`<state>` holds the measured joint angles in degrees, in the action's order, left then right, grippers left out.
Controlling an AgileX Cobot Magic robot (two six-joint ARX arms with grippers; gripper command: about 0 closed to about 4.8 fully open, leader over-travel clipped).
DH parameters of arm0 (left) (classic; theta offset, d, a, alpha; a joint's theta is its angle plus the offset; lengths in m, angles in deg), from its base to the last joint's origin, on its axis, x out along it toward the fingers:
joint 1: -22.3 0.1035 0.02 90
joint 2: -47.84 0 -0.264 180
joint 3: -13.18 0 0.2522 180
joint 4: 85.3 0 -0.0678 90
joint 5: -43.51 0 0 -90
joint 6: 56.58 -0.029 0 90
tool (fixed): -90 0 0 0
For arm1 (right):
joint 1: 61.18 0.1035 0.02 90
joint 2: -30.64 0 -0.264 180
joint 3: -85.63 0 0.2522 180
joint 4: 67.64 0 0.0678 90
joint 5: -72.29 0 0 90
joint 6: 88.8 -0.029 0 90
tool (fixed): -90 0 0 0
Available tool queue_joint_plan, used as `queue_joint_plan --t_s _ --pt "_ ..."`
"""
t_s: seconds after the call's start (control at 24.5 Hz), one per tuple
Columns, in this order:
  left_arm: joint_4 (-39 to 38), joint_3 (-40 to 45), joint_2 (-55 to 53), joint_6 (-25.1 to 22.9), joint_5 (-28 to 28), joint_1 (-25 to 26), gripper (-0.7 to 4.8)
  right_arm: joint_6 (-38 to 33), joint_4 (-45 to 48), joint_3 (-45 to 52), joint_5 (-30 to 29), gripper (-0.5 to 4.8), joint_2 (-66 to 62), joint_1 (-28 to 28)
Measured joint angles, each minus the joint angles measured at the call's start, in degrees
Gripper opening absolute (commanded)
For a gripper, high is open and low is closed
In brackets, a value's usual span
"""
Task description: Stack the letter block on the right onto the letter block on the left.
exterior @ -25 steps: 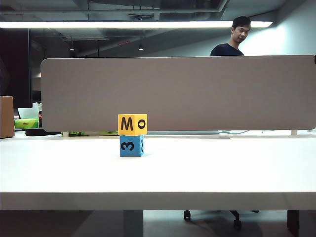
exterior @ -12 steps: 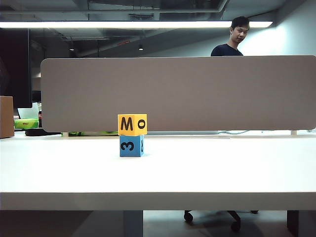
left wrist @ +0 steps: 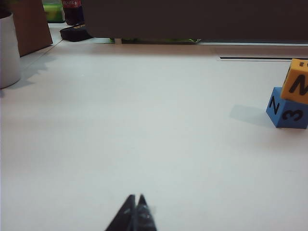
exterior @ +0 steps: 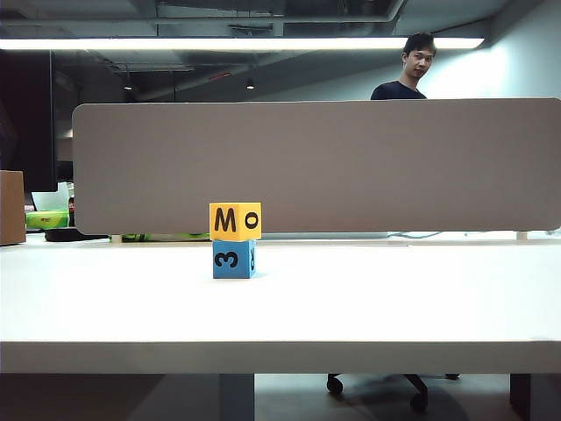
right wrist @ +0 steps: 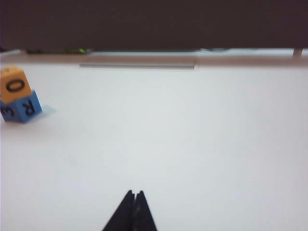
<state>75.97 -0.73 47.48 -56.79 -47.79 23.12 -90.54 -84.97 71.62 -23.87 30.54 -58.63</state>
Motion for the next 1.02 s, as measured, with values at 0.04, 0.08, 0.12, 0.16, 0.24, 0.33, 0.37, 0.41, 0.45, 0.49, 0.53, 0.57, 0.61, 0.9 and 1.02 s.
queue_joint_plan --t_s 0.04,0.08,0.12,0.16,0.24,0.33,0.37,0.41,0.45,0.49,0.53,0.57,0.61,0.9,1.02 --pt "0.0 0.0 0.0 0.0 0.0 0.0 -0.05 0.0 -1.1 0.0 0.0 -0.09 0.0 -0.1" --pt "0.0 0.0 0.0 0.0 0.0 0.0 -0.05 0.0 -2.4 0.0 0.0 -0.09 0.0 -0.1" --pt "0.0 0.0 0.0 0.0 0.0 0.0 -0.05 0.0 -3.5 0.0 0.0 -0.09 0.0 -0.1" --pt "0.0 0.0 0.0 0.0 0.0 0.0 -0.05 0.1 -4.3 0.0 0.0 -0.09 0.0 -0.3" --pt "0.0 0.0 0.0 0.0 0.0 0.0 -0.05 0.1 -5.1 0.0 0.0 -0.09 0.0 -1.0" --pt "0.0 0.0 0.0 0.0 0.0 0.0 -0.05 0.1 -4.9 0.0 0.0 -0.09 0.0 -2.1" --pt "0.0 0.0 0.0 0.0 0.0 0.0 -0.05 0.1 -4.9 0.0 0.0 -0.09 0.0 -2.8" --pt "0.0 0.0 0.0 0.0 0.0 0.0 -0.05 0.1 -4.7 0.0 0.0 -0.09 0.0 -4.3" --pt "0.0 0.0 0.0 0.0 0.0 0.0 -0.05 0.1 -4.5 0.0 0.1 -0.09 0.0 -4.8" --pt "0.0 0.0 0.0 0.0 0.0 0.0 -0.05 0.1 -3.8 0.0 0.6 -0.09 0.0 -5.2" --pt "0.0 0.0 0.0 0.0 0.0 0.0 -0.05 0.1 -2.7 0.0 1.9 -0.09 0.0 -4.8" --pt "0.0 0.0 0.0 0.0 0.0 0.0 -0.05 0.1 -1.8 0.0 2.9 -0.09 0.0 -4.7" --pt "0.0 0.0 0.0 0.0 0.0 0.0 -0.05 0.2 -1.0 0.0 3.4 -0.09 0.0 -4.7" --pt "0.0 0.0 0.0 0.0 0.0 0.0 -0.05 0.2 -0.3 0.0 4.2 -0.09 0.0 -4.7" --pt "0.0 0.0 0.0 0.0 0.0 0.0 -0.05 0.2 -1.4 0.0 4.2 -0.09 0.0 -5.0"
